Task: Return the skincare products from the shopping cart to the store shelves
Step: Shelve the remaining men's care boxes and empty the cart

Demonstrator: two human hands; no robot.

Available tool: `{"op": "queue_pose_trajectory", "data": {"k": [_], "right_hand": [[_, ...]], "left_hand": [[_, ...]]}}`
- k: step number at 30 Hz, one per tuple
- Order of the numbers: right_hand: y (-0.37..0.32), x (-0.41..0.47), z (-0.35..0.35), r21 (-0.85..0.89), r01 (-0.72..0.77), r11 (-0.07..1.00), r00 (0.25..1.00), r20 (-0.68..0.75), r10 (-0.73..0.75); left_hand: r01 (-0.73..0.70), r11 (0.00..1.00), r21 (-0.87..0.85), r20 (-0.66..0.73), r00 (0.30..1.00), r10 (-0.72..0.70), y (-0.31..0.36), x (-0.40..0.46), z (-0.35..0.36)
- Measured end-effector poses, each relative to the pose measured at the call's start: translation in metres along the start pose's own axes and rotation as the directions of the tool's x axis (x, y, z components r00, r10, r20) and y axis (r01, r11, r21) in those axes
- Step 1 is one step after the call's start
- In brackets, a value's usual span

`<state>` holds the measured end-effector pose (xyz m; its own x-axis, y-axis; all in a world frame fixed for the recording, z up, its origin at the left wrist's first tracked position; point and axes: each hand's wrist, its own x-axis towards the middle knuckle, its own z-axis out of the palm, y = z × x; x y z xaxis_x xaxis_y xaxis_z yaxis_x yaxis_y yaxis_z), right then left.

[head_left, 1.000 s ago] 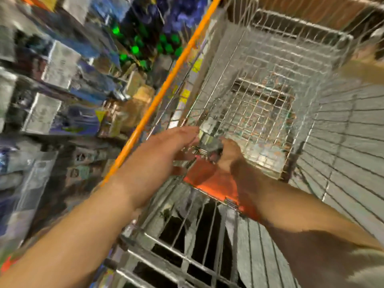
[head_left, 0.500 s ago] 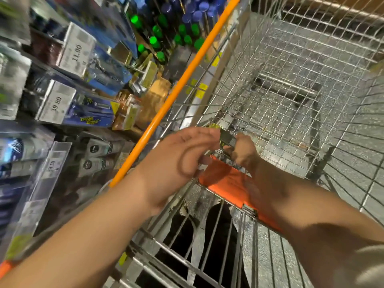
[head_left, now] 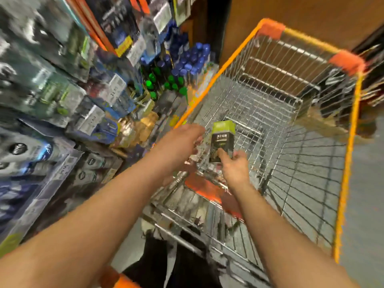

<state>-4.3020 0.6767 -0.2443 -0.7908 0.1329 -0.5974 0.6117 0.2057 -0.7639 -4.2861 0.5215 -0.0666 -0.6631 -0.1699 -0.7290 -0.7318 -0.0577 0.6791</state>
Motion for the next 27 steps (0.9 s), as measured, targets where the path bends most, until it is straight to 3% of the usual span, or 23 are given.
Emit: {"op": "queue_pose_trajectory", "data": {"k": [7, 12, 17, 21, 24, 27], "right_hand": [[-0.110, -0.113, 0.002, 0.312, 0.266, 0.912, 0.962, -0.022, -0.274], [-0.171, -0.174, 0.025, 0.390, 0.364, 0.846, 0.885, 0.138, -0.445], [-0.216, -0.225, 0.071, 0.484, 0.372, 0.792, 0.749, 0.348, -0.564], [-0.237, -0.259, 0.112, 0.474, 0.405, 0.782, 0.629, 0.476, -0.615], [-0.252, -0.283, 0.142, 0.391, 0.535, 0.748, 0.522, 0.543, -0.658], [-0.268, -0.308, 0.168, 0.273, 0.728, 0.628, 0.409, 0.562, -0.719]], "left_hand": [[-0.205, 0.979, -0.007, 0.018, 0.978, 0.205, 0.037, -0.061, -0.034], [-0.332, 0.943, -0.014, -0.032, 0.943, 0.331, 0.054, -0.105, -0.082], [-0.457, 0.889, 0.029, -0.109, 0.882, 0.458, 0.052, -0.150, -0.146], [-0.524, 0.850, -0.059, -0.280, 0.826, 0.489, 0.049, -0.190, -0.192], [-0.571, 0.807, -0.151, -0.407, 0.780, 0.475, 0.043, -0.216, -0.225], [-0.643, 0.741, -0.195, -0.557, 0.695, 0.456, 0.039, -0.242, -0.252]]}}
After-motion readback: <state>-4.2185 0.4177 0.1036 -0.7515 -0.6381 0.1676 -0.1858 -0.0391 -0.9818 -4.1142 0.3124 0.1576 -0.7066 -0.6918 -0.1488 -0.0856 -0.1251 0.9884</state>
